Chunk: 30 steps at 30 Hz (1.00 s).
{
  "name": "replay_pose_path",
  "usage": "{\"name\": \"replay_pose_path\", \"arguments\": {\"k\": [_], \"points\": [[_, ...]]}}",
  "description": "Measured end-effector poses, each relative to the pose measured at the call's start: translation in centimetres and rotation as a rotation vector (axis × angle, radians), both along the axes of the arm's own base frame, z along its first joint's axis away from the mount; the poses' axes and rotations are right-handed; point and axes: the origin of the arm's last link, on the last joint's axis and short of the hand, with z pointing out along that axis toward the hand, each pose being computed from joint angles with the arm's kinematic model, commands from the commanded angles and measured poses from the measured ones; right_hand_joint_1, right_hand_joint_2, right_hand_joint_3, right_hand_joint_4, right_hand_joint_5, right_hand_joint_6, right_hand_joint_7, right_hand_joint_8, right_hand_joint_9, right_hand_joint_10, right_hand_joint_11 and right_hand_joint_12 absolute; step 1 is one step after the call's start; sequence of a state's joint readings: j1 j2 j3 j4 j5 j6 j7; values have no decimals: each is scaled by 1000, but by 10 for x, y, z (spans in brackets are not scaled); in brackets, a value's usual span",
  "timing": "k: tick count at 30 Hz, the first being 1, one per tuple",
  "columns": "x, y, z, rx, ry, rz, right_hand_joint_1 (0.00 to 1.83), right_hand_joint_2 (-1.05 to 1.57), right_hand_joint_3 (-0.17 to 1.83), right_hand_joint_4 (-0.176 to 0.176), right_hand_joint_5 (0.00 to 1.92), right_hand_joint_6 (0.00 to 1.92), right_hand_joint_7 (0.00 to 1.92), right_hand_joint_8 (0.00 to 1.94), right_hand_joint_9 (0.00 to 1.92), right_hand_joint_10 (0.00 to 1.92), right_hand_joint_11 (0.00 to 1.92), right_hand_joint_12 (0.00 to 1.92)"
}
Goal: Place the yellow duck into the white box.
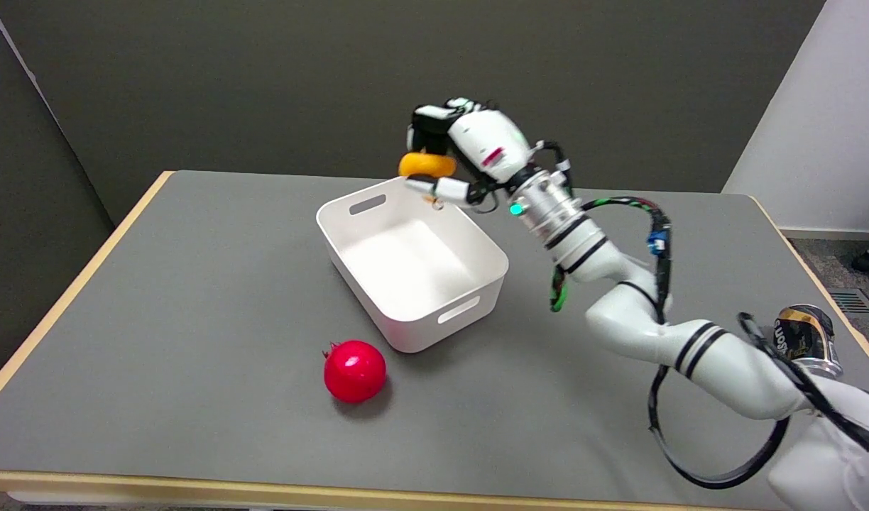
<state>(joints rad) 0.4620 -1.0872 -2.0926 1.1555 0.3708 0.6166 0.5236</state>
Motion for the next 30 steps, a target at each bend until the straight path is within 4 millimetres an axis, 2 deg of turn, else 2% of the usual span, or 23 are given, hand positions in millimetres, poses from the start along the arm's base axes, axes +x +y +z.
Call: {"name": "replay_pose_path", "arguments": {"k": [3, 5, 6, 7, 8, 9, 10, 12, 16, 18, 24, 27, 30], "points": [[-10, -5, -13, 13, 6, -38, 1182, 1235, 104, -176, 561, 1450, 819, 1534, 823, 1438, 446, 1919], [-18, -9, -20, 15, 12, -73, 1188, 1134, 270, -176, 676, 1440, 754, 1472, 818, 1497, 355, 1921], [-23, -11, -23, 14, 15, -93, 1085, 1018, 472, -127, 609, 1283, 722, 1299, 747, 1430, 270, 1903], [-28, -13, -25, 13, 18, -112, 934, 875, 726, -57, 484, 1058, 691, 1064, 646, 1319, 167, 1877], [-33, -14, -27, 11, 18, -131, 808, 770, 891, -10, 383, 845, 636, 854, 550, 1211, 115, 1812], [-37, -15, -28, 9, 15, -147, 716, 731, 885, -9, 316, 619, 517, 663, 449, 1087, 168, 1643], [-41, -16, -30, 7, 9, -163, 639, 699, 896, -6, 262, 488, 418, 533, 362, 975, 186, 1521], [-48, -17, -30, -1, -11, -191, 485, 632, 964, 7, 160, 403, 222, 369, 185, 724, 140, 1333], [-63, -12, -27, -19, -63, -230, 444, 638, 867, 11, 140, 351, 138, 276, 91, 658, 82, 1280], [-68, -8, -25, -29, -88, -235, 423, 614, 881, 13, 128, 353, 120, 269, 74, 650, 56, 1274], [-73, 8, -16, -59, -145, -211, 312, 661, 812, 13, 128, 335, 109, 262, 53, 633, 38, 1218], [-71, 17, -9, -85, -179, -179, 257, 614, 948, 8, 110, 381, 103, 280, 42, 645, 51, 1157], [-69, 26, 3, -117, -217, -147, 254, 626, 951, -1, 117, 383, 114, 299, 39, 646, 33, 1141]]}}
